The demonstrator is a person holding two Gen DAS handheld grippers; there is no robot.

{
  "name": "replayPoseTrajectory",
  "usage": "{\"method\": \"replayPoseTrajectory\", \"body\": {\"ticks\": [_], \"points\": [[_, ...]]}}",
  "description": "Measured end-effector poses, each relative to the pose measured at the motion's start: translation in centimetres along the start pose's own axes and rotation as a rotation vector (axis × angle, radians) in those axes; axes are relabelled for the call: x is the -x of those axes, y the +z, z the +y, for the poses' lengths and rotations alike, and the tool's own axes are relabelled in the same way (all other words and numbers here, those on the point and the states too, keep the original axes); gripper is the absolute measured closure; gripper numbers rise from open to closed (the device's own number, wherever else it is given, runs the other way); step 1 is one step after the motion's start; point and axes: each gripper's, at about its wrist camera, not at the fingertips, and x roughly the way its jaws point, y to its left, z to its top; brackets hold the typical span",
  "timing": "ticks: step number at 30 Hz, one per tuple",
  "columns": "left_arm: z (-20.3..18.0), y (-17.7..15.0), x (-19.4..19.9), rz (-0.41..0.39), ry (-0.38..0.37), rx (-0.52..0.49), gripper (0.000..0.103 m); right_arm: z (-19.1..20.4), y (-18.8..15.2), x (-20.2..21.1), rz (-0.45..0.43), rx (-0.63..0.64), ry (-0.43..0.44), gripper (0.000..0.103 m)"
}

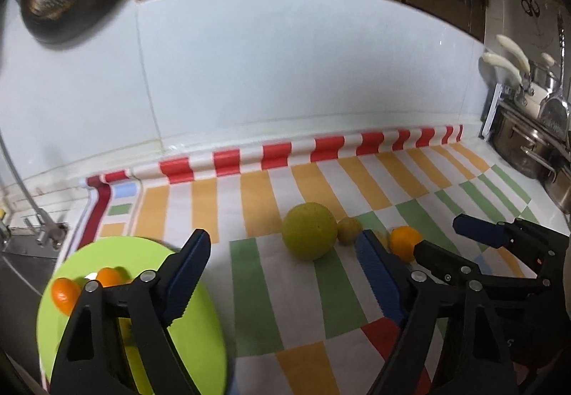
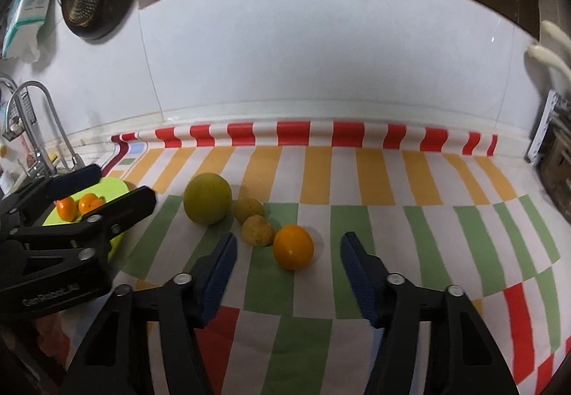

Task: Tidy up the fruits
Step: 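Grasp the large yellow-green fruit with the left gripper while the right grasps an orange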

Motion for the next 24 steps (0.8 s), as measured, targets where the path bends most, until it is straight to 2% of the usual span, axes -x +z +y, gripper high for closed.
{"method": "replayPoseTrajectory", "body": {"ticks": [3, 13, 17, 19, 24], "points": [[-0.4, 0.1, -1.8, 0.036, 0.0, -0.012, 0.023, -0.3, -0.2, -1.4, 0.034, -0.016, 0.017, 0.053], [-1.1, 0.8, -5.7, 0.083, -0.02, -0.049, 0.027, -0.8, -0.2, -3.9, 0.072, -0.03, 0.029, 0.056], [-1.4, 0.9, -6.7, 0.103, -0.034, -0.051, 0.035, -1.1, -0.1, -4.5, 0.081, -0.032, 0.028, 0.056], [-1.5, 0.9, -7.0, 0.114, -0.05, -0.047, 0.042, -1.3, -0.2, -4.7, 0.089, -0.036, 0.029, 0.062], [-1.6, 0.9, -7.4, 0.124, -0.079, -0.044, 0.049, -1.6, -0.3, -5.1, 0.109, -0.06, 0.049, 0.066]]}}
